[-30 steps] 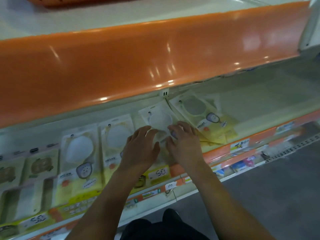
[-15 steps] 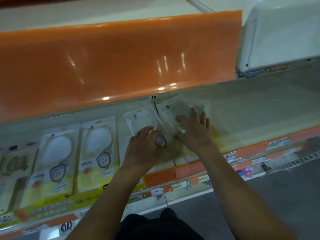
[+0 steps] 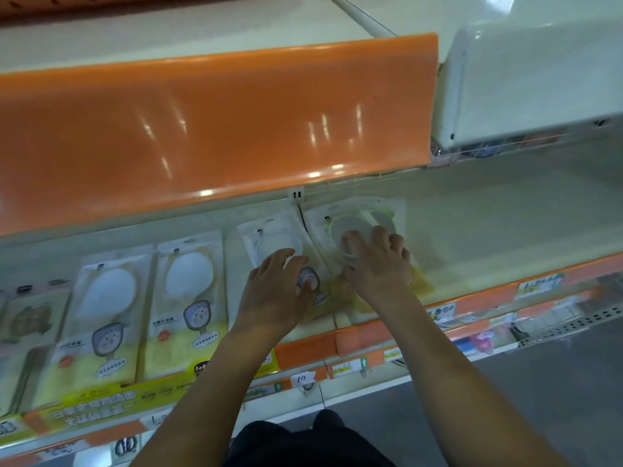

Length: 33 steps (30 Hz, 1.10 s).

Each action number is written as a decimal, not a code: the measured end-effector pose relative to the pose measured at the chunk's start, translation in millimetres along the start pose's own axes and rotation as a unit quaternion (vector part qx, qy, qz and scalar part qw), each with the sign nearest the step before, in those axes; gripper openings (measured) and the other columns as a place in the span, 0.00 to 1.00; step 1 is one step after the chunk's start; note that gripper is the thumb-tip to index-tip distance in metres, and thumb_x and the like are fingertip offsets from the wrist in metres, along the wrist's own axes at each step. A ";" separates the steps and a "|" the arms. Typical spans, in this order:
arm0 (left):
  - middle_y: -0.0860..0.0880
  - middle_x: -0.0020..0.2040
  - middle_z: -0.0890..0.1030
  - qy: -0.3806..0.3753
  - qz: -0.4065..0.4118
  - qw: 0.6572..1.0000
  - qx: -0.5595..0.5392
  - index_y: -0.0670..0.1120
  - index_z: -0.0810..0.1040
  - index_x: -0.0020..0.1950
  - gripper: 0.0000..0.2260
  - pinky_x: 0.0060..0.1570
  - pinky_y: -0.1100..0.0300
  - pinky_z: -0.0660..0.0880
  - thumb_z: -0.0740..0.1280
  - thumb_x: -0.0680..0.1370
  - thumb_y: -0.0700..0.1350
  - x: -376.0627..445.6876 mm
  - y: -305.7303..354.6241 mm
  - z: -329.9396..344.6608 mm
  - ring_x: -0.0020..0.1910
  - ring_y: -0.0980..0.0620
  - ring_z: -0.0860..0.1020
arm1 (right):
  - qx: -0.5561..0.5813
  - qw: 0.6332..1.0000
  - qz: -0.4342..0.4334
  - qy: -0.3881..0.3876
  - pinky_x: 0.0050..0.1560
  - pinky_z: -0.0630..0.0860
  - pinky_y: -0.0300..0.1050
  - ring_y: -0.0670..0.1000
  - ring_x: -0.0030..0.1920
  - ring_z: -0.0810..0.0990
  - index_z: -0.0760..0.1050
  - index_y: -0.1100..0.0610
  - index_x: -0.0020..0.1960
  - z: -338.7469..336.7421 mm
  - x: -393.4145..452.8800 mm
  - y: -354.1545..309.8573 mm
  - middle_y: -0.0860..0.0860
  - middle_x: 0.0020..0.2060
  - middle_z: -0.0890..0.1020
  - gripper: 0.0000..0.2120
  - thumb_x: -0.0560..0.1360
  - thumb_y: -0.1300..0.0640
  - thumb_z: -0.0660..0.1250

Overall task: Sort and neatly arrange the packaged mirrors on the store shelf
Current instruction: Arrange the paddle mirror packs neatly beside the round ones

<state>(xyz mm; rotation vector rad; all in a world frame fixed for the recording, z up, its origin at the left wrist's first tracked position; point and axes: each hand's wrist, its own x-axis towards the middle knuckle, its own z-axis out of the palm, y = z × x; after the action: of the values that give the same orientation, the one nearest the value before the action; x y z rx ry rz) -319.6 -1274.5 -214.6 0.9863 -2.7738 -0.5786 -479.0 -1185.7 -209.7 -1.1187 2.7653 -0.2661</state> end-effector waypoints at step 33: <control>0.49 0.70 0.69 0.068 -0.100 0.993 0.016 0.50 0.72 0.67 0.19 0.64 0.51 0.66 0.64 0.77 0.51 -72.3 -88.9 -43.0 0.69 0.47 0.68 | 0.097 0.988 -0.111 0.039 0.57 0.65 0.49 0.57 0.60 0.66 0.72 0.45 0.58 23.3 -49.4 -127.5 0.50 0.61 0.68 0.13 0.75 0.46 0.63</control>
<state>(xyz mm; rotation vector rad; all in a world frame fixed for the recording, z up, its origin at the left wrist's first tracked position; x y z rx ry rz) -201.2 -1305.2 -211.1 1.2708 -2.5913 -0.4744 -353.3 -1243.8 -201.3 -1.3909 2.6074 -0.6032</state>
